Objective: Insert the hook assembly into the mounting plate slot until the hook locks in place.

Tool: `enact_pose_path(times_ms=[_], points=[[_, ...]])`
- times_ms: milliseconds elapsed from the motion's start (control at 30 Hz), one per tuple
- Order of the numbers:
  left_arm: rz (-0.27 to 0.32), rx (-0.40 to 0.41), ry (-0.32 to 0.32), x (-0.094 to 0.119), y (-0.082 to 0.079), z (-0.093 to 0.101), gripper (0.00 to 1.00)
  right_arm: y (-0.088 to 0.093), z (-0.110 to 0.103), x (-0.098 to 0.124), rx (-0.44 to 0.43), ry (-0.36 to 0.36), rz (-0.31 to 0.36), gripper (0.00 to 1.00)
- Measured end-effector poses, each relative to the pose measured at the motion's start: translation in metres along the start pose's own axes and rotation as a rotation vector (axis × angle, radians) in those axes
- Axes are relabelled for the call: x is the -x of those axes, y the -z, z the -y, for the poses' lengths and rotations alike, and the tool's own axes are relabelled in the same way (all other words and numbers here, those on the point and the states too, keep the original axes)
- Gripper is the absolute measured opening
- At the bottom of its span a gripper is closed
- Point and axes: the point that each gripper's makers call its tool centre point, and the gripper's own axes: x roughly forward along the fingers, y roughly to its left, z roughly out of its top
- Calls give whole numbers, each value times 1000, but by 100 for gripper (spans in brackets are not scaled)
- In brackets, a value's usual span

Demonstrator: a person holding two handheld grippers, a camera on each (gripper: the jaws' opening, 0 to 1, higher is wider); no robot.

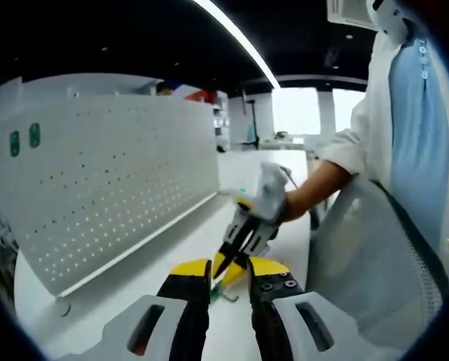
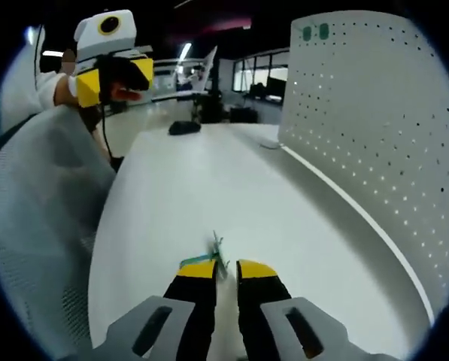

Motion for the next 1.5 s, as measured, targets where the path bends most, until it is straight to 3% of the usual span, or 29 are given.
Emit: enact_pose_path(times_ms=[267,600,700,800,967,1200,1500], points=[[-3,3,0,0,3,-2,19,4,-4,-6,19,-16,-1,4],[-4,1,-8,2,4,-4,19,-7,-4,-2,18,-17,28,1],[-3,-1,-9,3,4,-4,19,-17,-1,4,10,-2,35,1],[-1,-6,-11,3,3,-4,19,-26,2,9,-55,0,47,1],[2,-28,-15,2,0,-3,20,-42,3,21,-53,7,44,1],[-2,-104,-40,1,-7,0,20,-73,12,34,-150,36,33,0],[-60,-239,-63,-3,-3,-2,20,-100,-1,37,-243,-4,-2,0]])
